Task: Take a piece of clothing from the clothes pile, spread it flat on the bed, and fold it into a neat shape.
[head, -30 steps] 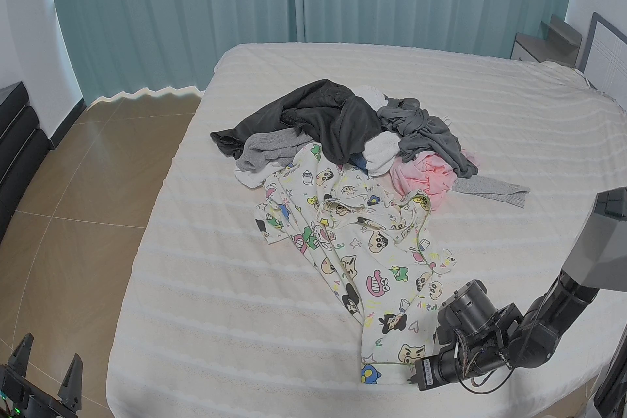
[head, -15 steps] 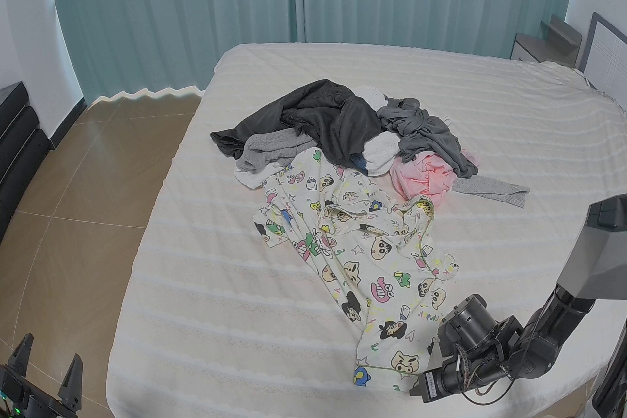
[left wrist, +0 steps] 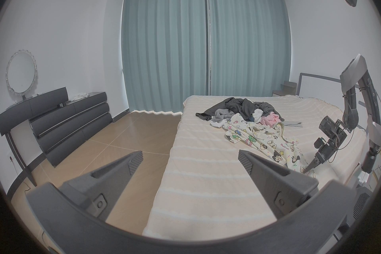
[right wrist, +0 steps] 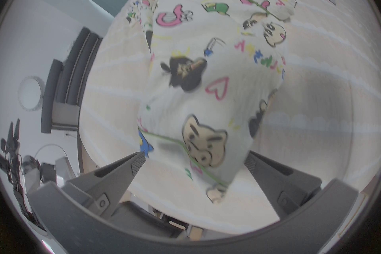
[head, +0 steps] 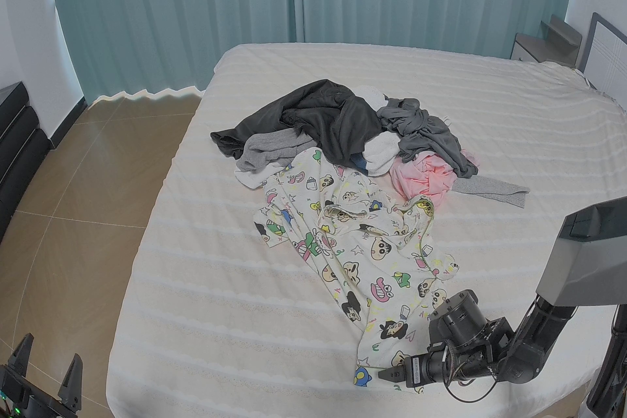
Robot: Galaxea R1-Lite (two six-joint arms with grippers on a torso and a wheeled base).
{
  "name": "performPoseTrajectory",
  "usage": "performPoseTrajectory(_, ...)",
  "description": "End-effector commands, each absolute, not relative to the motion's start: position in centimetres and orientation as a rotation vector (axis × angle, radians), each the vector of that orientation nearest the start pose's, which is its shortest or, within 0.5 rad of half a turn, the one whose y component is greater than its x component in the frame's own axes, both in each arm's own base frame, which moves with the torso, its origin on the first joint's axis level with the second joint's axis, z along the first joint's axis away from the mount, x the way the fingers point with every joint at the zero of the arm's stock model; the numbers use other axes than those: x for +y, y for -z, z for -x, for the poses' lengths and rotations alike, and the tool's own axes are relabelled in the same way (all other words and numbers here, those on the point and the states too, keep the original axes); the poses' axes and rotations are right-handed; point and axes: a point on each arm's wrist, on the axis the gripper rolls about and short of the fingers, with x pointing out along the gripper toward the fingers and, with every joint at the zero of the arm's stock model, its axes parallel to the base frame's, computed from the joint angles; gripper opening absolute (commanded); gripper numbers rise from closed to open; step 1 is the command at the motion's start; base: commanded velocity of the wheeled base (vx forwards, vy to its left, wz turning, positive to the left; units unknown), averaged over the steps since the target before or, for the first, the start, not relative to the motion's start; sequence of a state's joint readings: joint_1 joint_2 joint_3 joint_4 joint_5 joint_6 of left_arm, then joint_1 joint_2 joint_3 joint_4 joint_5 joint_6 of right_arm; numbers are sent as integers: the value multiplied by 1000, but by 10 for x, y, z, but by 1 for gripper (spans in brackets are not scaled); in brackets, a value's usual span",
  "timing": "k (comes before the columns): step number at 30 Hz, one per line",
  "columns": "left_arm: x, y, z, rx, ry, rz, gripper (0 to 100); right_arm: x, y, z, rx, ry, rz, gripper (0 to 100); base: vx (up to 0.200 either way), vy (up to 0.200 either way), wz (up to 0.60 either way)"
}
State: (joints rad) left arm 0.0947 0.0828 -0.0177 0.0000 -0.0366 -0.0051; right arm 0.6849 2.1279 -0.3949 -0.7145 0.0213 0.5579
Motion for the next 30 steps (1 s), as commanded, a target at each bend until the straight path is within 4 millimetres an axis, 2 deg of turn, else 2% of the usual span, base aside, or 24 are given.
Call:
performPoseTrajectory(1, -2, -78, 16, 83, -58, 10, 100, 172, 21, -210, 1084, -341, -199, 100, 0, 0, 0)
performPoseTrajectory(10, -2, -78, 16, 83, -58, 10, 100, 176, 26, -212, 1095, -341, -193, 100, 0, 0, 0)
performPoseTrajectory(13, -2, -78, 16, 83, -58, 10, 100, 184, 25, -217, 1073, -358, -199, 100, 0, 0, 0)
performPoseTrajectory(16, -2, -78, 16, 83, -60, 10, 100, 192, 34, -223, 1054, -326, -172, 100, 0, 0, 0)
performPoseTrajectory(17, -2, -78, 16, 83, -58, 10, 100, 199, 44, -227, 1034, -284, -135, 100, 0, 0, 0)
performPoseTrajectory(19, -2, -77, 16, 84, -58, 10, 100, 200, 50, -225, 1033, -260, -114, 100, 0, 0, 0)
performPoseTrajectory(23, -2, -78, 16, 83, -60, 10, 100, 200, 44, -225, 1025, -272, -125, 100, 0, 0, 0)
performPoseTrajectory(24, -2, -78, 16, 83, -58, 10, 100, 200, 41, -226, 1018, -275, -131, 0, 0, 0, 0)
performPoseTrajectory(30, -2, -78, 16, 83, -58, 10, 100, 195, 28, -218, 1018, -307, -142, 0, 0, 0, 0)
